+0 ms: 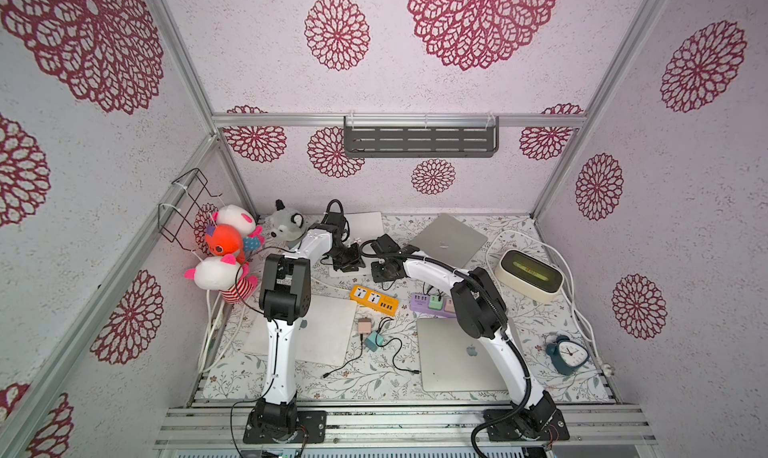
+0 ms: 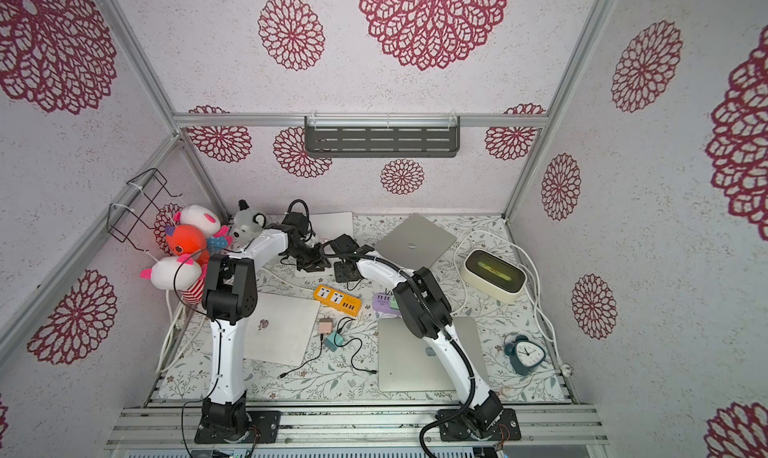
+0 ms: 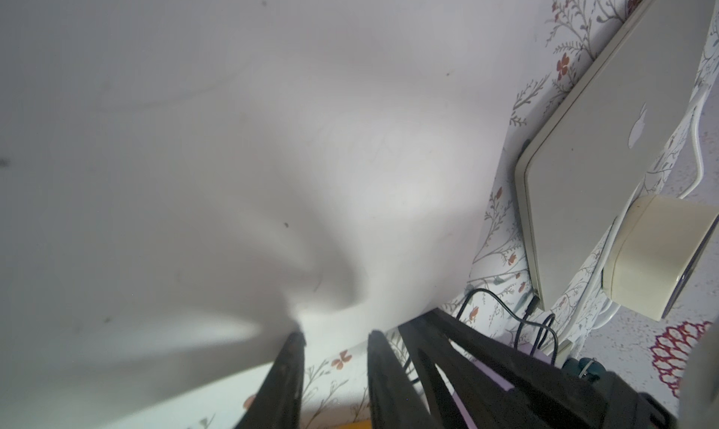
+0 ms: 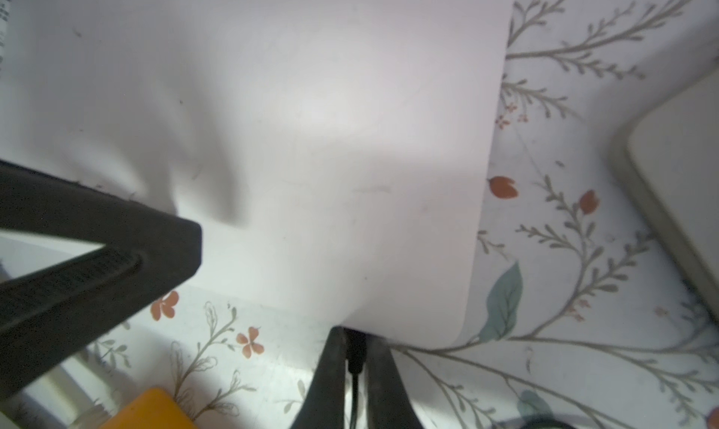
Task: Unplug the laptop charger
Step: Remove the charging cable from the laptop.
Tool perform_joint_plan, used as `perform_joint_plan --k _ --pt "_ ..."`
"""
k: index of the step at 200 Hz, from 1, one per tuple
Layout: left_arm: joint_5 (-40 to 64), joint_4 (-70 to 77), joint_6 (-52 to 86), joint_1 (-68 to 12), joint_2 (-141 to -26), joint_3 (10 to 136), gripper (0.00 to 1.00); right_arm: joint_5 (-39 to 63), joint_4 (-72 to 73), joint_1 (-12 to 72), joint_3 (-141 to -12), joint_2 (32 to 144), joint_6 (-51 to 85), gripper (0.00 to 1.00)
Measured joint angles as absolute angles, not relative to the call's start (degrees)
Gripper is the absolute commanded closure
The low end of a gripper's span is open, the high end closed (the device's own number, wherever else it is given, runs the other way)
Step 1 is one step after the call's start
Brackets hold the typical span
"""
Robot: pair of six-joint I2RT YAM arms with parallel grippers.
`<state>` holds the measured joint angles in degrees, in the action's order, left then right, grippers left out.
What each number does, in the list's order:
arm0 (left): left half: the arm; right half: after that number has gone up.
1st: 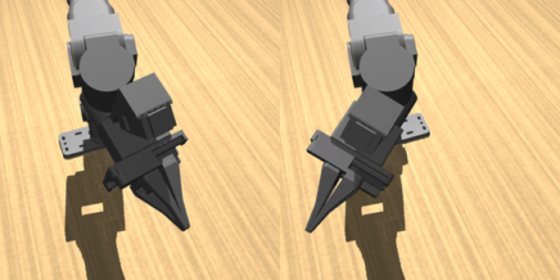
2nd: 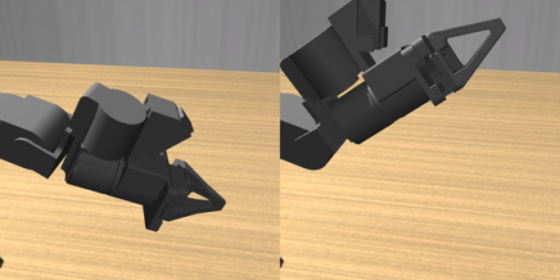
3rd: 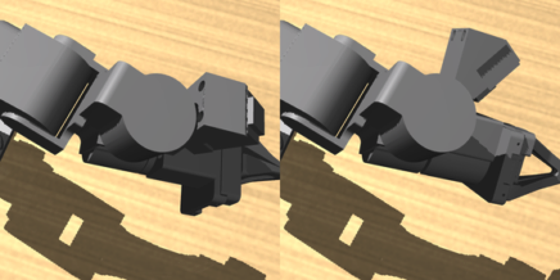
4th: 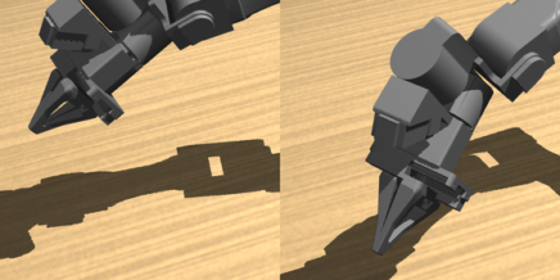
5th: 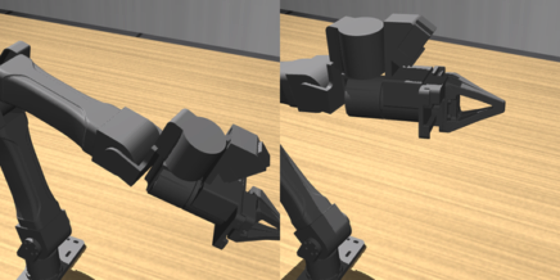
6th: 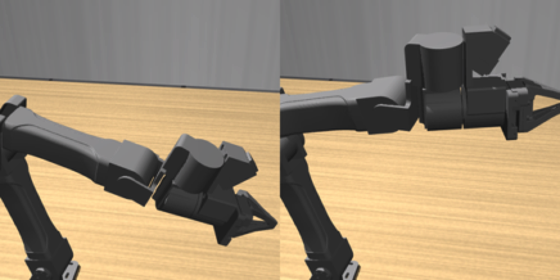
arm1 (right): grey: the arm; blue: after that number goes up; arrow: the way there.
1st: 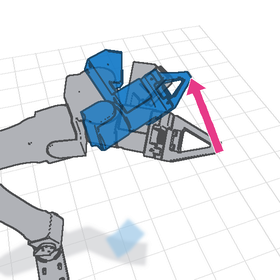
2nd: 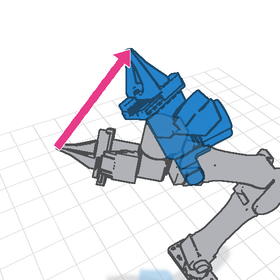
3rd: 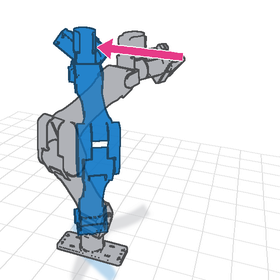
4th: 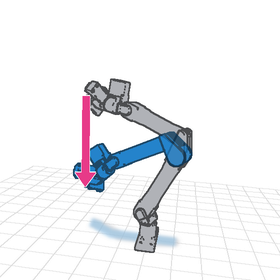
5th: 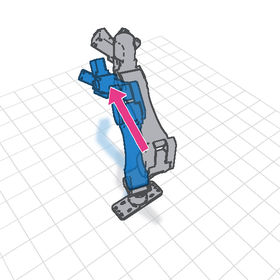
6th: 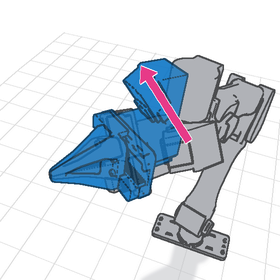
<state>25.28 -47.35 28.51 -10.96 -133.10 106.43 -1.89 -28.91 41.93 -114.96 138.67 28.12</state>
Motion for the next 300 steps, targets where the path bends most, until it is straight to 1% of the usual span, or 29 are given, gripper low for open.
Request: perform_joint_plan --k 22,57,132,165,193,221,246,258,279,300 --pt "25.3 -47.35 28.51 -10.96 -133.1 106.43 0.69 -0.3 -29.04 41.65 -115.07 138.61 28.53 0.87" --pt "25.43 -47.27 28.51 -10.94 -133.1 106.32 0.69 -2.52 -30.5 41.82 -116.29 139.06 27.29 0.87" --pt "25.54 -47.16 28.49 -10.92 -133.03 106.08 0.69 1.91 -27.81 40.93 -113.8 138.15 28.27 0.88" --pt "25.69 -47.18 28.49 -10.92 -132.99 106.02 0.69 -1.28 -30.28 41.41 -115.83 138.72 27.03 0.88" --pt "25.69 -47.2 28.49 -10.92 -132.99 106.0 0.69 0.45 -28.21 41.1 -113.84 138.02 27.16 0.88" --pt "25.71 -47.2 28.49 -10.92 -132.97 105.91 0.69 -1.74 -32.86 41.87 -118.37 139.85 26.39 0.89" --pt "25.87 -47.2 28.49 -10.92 -132.97 105.91 0.69 -1.91 -33.61 42.04 -118.96 140.09 25.93 0.88" --pt "25.87 -47.2 28.49 -10.92 -132.97 105.89 0.69 -1.28 -32.56 41.85 -117.91 139.79 26.09 0.88" --pt "25.91 -47.18 28.51 -10.92 -132.94 105.82 0.69 0.99 -27.35 41.21 -112.51 137.47 27.0 0.89" --pt "26.02 -47.13 28.49 -10.92 -132.77 105.47 0.69 -0.47 -29.02 41.58 -114.19 137.93 26.55 0.88"
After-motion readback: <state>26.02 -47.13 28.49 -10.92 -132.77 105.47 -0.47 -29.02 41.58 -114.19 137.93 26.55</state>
